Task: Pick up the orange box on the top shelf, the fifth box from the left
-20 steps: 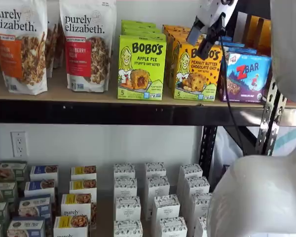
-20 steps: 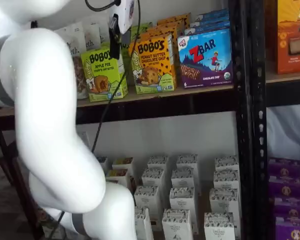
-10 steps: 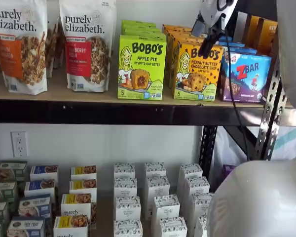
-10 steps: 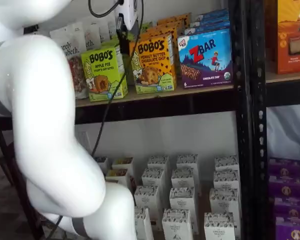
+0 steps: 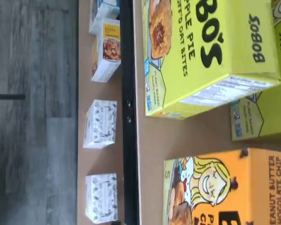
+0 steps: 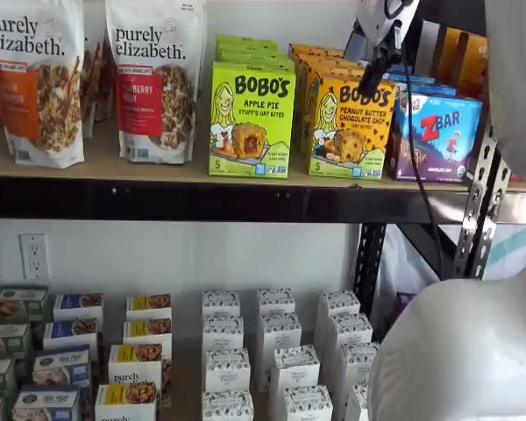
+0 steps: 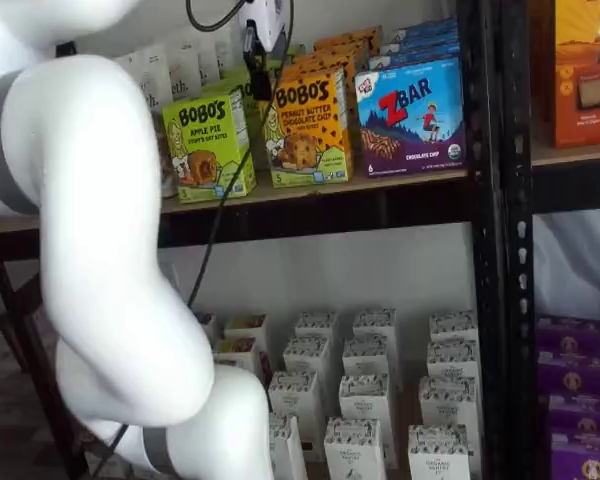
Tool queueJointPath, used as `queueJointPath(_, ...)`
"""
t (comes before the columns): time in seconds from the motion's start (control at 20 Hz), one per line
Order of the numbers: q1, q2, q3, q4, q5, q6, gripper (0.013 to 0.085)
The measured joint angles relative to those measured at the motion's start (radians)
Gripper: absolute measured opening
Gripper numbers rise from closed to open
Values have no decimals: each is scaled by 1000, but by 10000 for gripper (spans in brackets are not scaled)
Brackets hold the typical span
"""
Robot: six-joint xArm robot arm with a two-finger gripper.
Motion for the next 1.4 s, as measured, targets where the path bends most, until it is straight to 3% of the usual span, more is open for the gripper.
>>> queueJointPath(0.4, 18, 76, -75, -84, -5, -4, 850)
queueJointPath(0.55, 27, 117, -123, -115, 30, -2, 850)
queueJointPath(0.9, 31, 211, -249, -144, 153, 0, 850)
queueJointPath(1.4, 30, 270, -313, -187, 178, -13, 850)
